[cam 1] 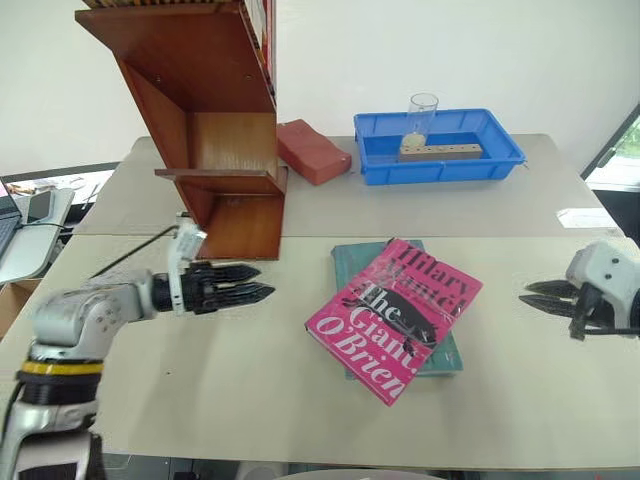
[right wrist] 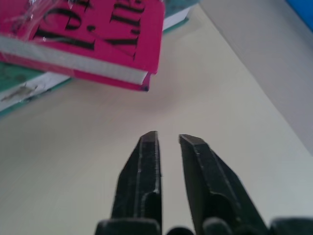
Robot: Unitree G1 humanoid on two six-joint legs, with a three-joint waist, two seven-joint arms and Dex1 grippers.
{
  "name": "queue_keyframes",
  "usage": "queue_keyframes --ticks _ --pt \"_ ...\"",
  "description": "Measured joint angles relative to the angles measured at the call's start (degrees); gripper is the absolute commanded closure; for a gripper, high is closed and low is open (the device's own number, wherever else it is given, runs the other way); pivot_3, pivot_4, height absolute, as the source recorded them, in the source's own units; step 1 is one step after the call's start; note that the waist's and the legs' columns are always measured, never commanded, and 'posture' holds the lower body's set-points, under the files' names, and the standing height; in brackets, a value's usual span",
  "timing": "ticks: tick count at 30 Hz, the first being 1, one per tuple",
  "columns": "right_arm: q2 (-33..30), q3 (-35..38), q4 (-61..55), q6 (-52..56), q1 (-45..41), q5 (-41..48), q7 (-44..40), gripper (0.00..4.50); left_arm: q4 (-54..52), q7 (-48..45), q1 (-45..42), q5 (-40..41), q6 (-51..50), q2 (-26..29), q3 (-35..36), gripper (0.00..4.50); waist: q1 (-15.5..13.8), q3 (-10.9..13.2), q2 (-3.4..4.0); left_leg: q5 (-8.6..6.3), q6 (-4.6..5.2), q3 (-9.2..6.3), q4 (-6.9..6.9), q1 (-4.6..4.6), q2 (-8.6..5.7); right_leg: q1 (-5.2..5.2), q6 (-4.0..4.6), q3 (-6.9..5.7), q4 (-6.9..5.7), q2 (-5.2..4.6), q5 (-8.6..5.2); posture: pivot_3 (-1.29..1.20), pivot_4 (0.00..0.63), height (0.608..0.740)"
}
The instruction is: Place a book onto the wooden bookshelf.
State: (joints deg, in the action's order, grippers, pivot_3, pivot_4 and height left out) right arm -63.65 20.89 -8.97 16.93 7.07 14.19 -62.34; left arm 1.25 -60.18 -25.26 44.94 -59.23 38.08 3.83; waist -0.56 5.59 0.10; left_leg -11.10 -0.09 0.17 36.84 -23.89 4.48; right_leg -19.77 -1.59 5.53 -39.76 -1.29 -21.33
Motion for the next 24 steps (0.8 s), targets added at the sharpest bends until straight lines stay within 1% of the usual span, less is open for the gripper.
queue_keyframes --ticks 3,6,10,13,18,24 --pt "0.8 -1.4 -1.4 -0.2 0.4 -0.9 0.6 4.44 7.2 0.9 -3.6 -0.5 -1.4 -5.1 -2.6 0.00 0.2 0.0 -0.01 0.00 0.00 -0.02 0.00 0.03 0.00 0.10 0.00 0.00 0.08 0.01 0.00 0.00 0.150 0.649" --pt "1.8 -4.5 -1.8 -0.5 -0.1 -2.2 1.2 4.44 14.3 2.3 -6.6 -2.2 -2.4 -9.6 -4.0 0.00 0.5 0.0 -0.03 -0.01 0.01 -0.06 -0.04 0.04 -0.01 0.21 0.04 -0.01 0.24 0.02 0.02 0.00 0.150 0.649" --pt "4.2 -10.6 -1.7 -1.9 -4.5 -3.5 1.3 4.44 18.9 3.3 -8.4 -3.1 -2.4 -15.1 -4.8 0.00 0.8 0.0 -0.03 0.00 0.01 -0.10 -0.02 0.10 -0.03 0.36 -0.06 -0.02 0.38 0.01 0.06 0.00 0.150 0.649" --pt "5.1 -14.1 -0.9 -3.1 -8.2 -4.7 1.4 4.44 20.4 3.3 -8.5 -3.3 -2.8 -16.5 -5.0 0.00 0.9 0.0 -0.02 -0.01 0.01 -0.14 -0.04 0.11 -0.04 0.41 -0.06 -0.03 0.44 0.02 0.07 0.00 0.150 0.649" --pt "8.6 -19.8 2.1 -5.1 -15.3 -6.9 1.5 4.44 20.7 3.5 -8.0 -3.4 -3.7 -18.4 -5.3 0.00 1.1 0.0 -0.01 0.00 0.00 -0.17 -0.04 0.12 -0.06 0.50 -0.04 -0.04 0.51 0.01 0.10 0.00 0.150 0.649" --pt "13.3 -25.4 4.8 -6.3 -23.6 -8.6 1.1 4.44 19.8 5.6 -6.1 -2.8 -6.0 -20.0 -3.7 0.00 1.2 0.0 0.00 0.00 -0.01 -0.21 -0.04 0.13 -0.07 0.53 -0.03 -0.04 0.56 0.00 0.16 0.00 0.150 0.649"
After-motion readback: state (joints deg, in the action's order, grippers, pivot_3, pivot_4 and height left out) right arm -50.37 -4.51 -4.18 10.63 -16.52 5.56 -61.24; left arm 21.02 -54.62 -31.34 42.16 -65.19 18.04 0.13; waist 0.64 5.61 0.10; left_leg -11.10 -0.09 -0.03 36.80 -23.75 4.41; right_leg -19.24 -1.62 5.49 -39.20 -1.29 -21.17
